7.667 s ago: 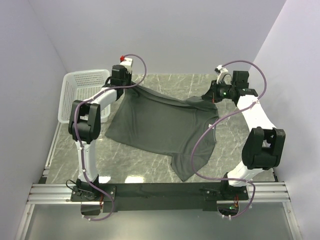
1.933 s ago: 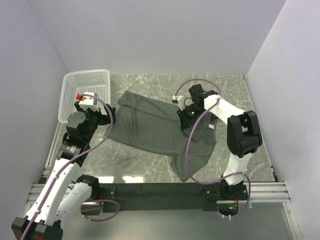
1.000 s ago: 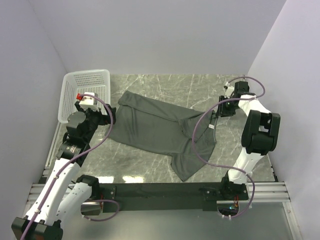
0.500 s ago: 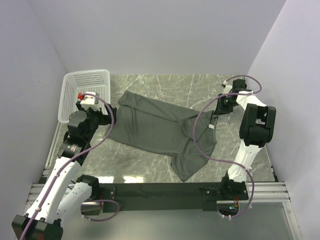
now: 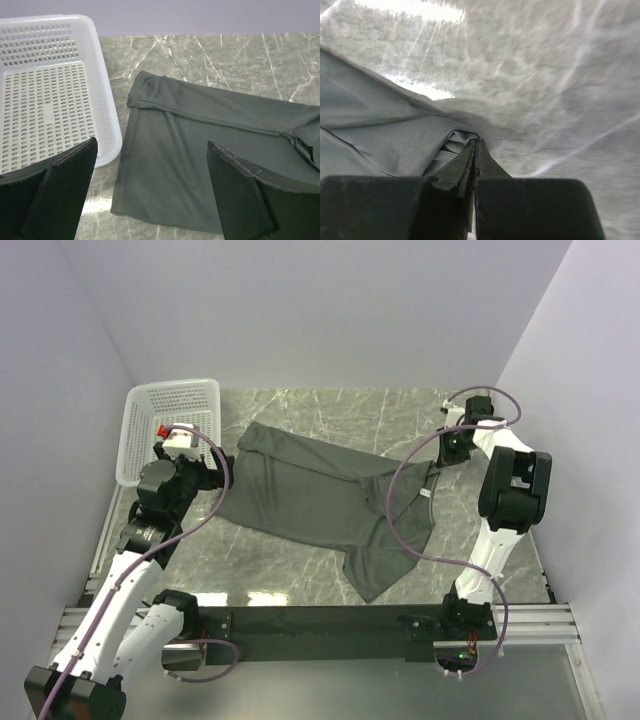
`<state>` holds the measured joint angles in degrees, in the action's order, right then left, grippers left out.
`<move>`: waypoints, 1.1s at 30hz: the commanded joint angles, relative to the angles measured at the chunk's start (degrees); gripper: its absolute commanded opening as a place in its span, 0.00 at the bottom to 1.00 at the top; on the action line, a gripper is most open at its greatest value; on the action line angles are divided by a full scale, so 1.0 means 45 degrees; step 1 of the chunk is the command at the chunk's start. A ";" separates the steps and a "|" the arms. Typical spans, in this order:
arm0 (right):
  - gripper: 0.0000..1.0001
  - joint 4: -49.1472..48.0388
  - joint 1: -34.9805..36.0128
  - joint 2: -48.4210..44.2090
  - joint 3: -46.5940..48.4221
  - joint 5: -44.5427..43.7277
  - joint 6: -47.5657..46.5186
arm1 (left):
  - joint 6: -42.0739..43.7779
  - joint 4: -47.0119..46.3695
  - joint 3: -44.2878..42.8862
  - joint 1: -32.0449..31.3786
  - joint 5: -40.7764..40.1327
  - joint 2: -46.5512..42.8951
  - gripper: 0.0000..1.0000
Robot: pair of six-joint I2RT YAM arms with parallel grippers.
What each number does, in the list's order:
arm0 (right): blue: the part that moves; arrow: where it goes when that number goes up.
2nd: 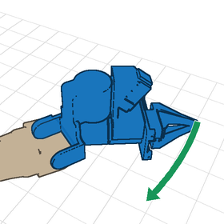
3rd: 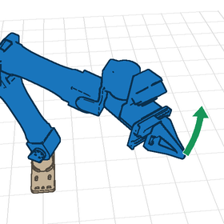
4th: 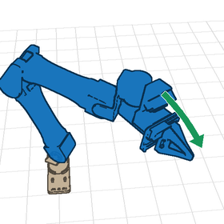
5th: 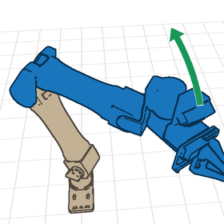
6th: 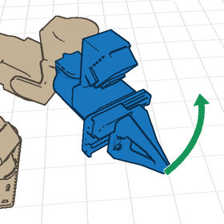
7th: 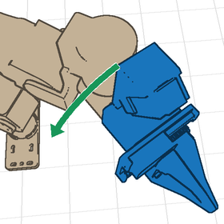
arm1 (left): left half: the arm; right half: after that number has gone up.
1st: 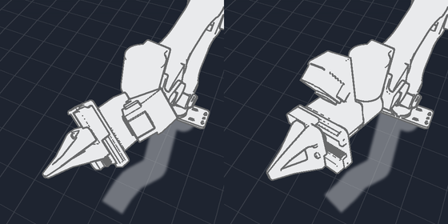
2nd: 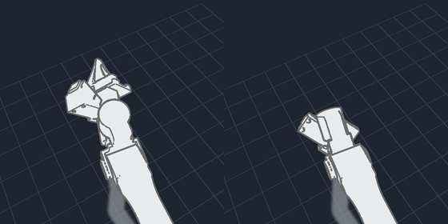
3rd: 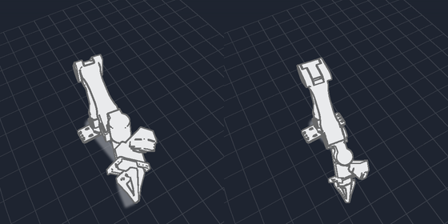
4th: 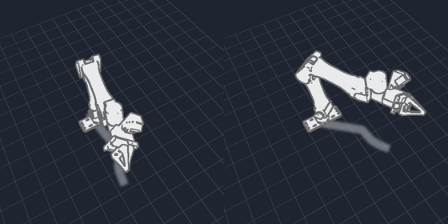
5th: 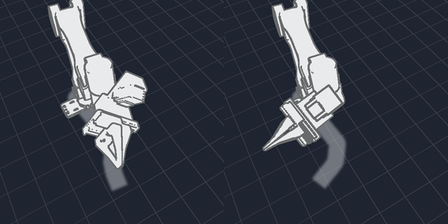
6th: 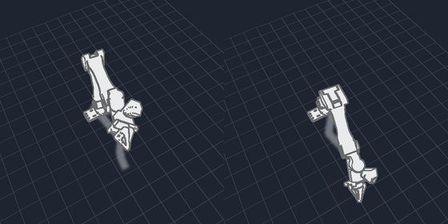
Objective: Fold and stack the t-shirts
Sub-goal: Fold the tshirt
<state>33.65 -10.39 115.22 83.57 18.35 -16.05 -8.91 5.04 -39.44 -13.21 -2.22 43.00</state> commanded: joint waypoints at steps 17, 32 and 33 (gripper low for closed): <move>0.36 -0.4059 0.0103 -0.1599 0.0395 -0.3590 -0.2489 | -0.0189 -0.0319 -0.0142 -0.0013 0.0161 0.0268 0.95; 0.44 -0.1600 0.0044 -0.0821 -0.0623 0.0962 0.1925 | -0.0208 -0.0338 -0.0161 -0.0013 0.0356 0.0151 0.95; 0.44 -0.1541 0.0044 -0.0684 -0.0467 0.0749 0.2004 | -0.0208 -0.0358 -0.0142 -0.0013 0.0356 0.0151 0.95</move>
<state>24.73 -10.04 109.82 80.25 20.49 -11.84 -8.93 5.08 -39.44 -13.21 -1.37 44.47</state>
